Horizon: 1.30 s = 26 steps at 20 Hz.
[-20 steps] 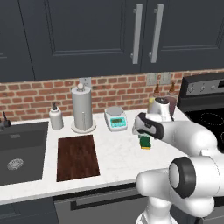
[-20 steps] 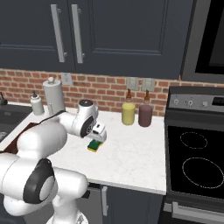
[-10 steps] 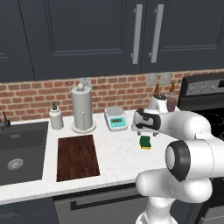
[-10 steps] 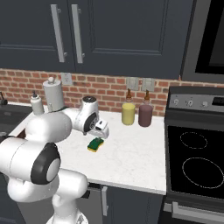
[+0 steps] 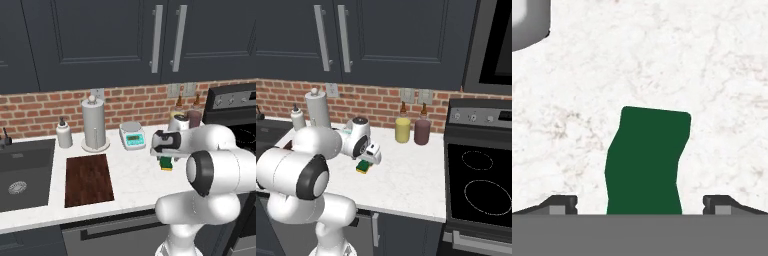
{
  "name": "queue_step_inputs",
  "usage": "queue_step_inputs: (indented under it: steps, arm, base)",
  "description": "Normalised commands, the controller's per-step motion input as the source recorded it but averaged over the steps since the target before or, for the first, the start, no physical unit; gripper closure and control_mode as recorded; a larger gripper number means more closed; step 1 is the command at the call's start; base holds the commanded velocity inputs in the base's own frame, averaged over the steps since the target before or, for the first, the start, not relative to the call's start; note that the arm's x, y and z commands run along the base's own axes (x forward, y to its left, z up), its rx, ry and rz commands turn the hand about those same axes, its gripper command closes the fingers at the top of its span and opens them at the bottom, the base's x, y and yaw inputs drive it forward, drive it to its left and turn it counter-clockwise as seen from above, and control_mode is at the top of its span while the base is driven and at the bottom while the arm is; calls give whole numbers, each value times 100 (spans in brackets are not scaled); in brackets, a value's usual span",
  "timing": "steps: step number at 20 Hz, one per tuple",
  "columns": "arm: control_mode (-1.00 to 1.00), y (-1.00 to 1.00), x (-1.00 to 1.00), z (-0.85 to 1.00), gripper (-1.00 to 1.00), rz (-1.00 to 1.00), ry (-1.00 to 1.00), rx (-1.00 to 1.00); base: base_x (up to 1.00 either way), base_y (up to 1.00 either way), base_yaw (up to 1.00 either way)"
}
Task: Pick up the sponge from the counter and clean the cutting board by briefly scrubbing or pressing down on the cutting board. Once finished, release the sponge.
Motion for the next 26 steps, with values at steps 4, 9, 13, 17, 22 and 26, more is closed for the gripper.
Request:
queue_step_inputs:
  steps: [4,9,13,17,22,26]
  arm:
    - [-100,0,1,-29,-100,0,1,0]
    - [-100,0,7,-22,-100,0,0,0]
    - [-100,0,11,-23,-100,0,0,-1]
    - [-100,0,12,-22,-100,0,0,-4]
    - [-100,0,3,-22,-100,0,0,-5]
    - [-100,0,0,-27,100,0,0,-7]
  base:
    - [0,0,0]
    - [0,0,0]
    - [0,0,0]
    - [0,0,0]
    - [0,0,0]
    - [0,0,0]
